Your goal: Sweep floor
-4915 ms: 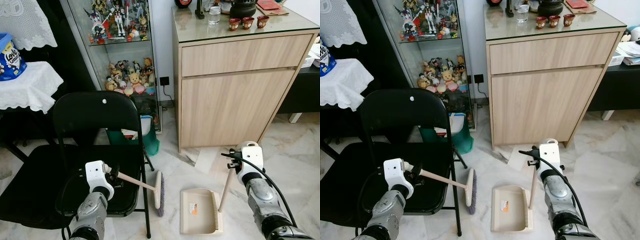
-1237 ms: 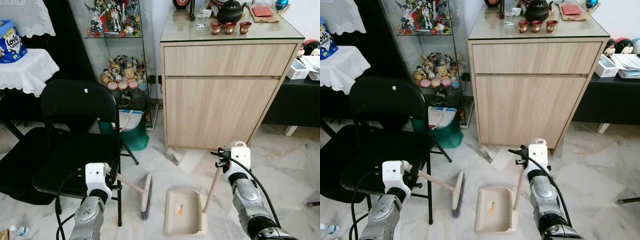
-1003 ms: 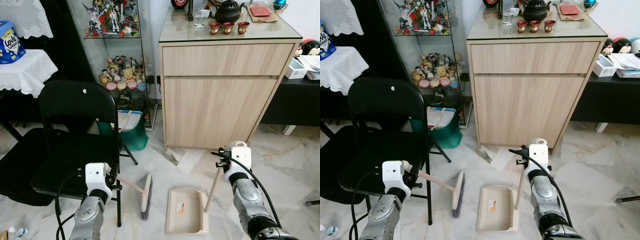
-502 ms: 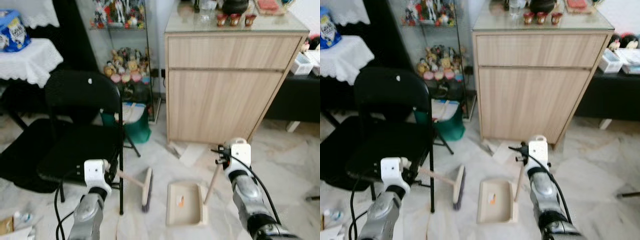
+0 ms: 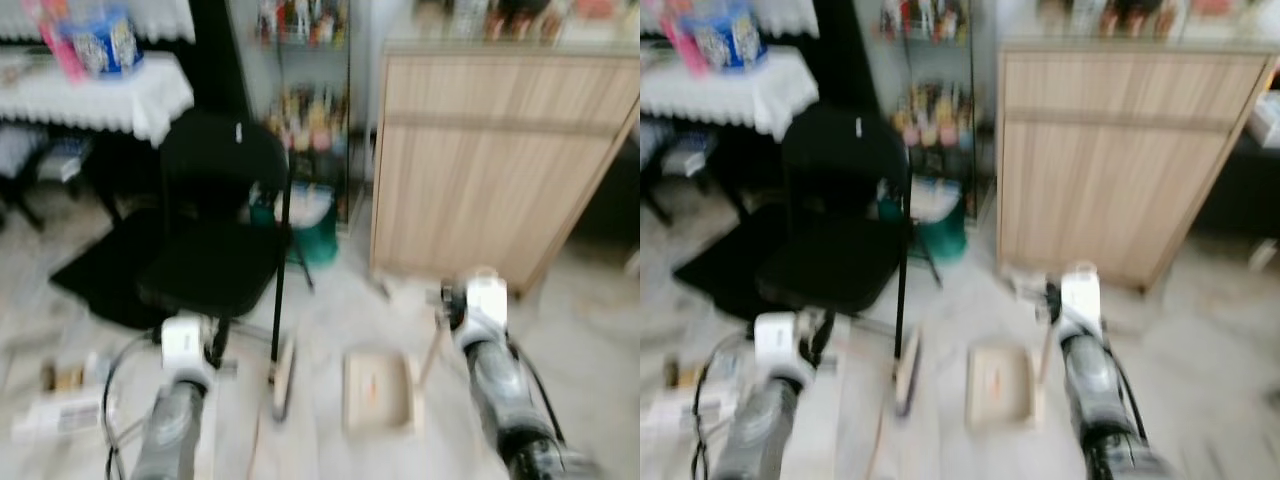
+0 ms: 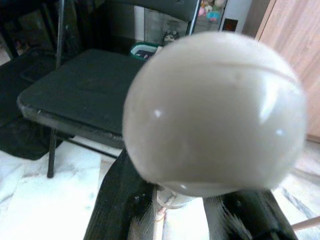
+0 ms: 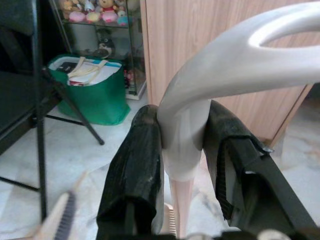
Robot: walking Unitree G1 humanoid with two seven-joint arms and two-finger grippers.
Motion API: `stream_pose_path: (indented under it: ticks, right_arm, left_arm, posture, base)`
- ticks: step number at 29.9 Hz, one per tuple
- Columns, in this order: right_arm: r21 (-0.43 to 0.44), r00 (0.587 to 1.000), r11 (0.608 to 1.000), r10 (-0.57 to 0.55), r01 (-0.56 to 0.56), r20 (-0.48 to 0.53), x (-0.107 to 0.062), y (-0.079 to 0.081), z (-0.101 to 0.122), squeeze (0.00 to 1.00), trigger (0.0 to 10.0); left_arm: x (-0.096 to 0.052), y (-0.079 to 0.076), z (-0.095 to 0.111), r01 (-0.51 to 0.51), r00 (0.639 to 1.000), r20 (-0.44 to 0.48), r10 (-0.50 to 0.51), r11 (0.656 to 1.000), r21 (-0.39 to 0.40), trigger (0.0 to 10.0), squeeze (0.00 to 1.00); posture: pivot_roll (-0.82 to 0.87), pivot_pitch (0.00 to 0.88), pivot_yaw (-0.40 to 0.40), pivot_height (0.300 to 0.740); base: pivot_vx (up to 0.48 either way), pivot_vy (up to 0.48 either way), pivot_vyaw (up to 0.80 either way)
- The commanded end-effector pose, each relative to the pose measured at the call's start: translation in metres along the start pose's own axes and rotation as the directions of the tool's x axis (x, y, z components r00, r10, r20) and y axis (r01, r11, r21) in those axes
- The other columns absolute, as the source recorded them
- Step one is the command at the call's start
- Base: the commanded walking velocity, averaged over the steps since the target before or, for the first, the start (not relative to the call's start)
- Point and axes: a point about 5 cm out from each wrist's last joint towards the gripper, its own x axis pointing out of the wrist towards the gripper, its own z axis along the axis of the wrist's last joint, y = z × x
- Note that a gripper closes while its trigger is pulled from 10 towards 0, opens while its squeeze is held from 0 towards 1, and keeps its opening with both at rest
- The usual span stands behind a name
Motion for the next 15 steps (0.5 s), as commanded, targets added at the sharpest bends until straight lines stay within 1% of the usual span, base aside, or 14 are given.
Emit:
stream_pose_path:
  ticks: [1,15]
  right_arm:
    - [0.013,1.000,1.000,-0.006,0.006,-0.023,-0.0023,-0.0013,-0.0052,0.00,10.0]
    - [0.024,1.000,1.000,0.000,0.000,-0.013,-0.0013,0.0007,-0.0033,0.00,10.0]
  left_arm:
    - [0.0024,-0.0031,0.0064,0.010,0.999,0.030,-0.010,1.000,-0.011,10.0,0.00]
    - [0.0041,0.0023,0.0148,-0.001,0.998,0.058,0.001,1.000,-0.007,10.0,0.00]
  posture:
    - [-0.10,0.025,0.071,0.740]
    - [-0.09,0.026,0.070,0.740]
  base:
    - [-0.307,0.000,0.00]
    - [-0.302,0.000,0.00]
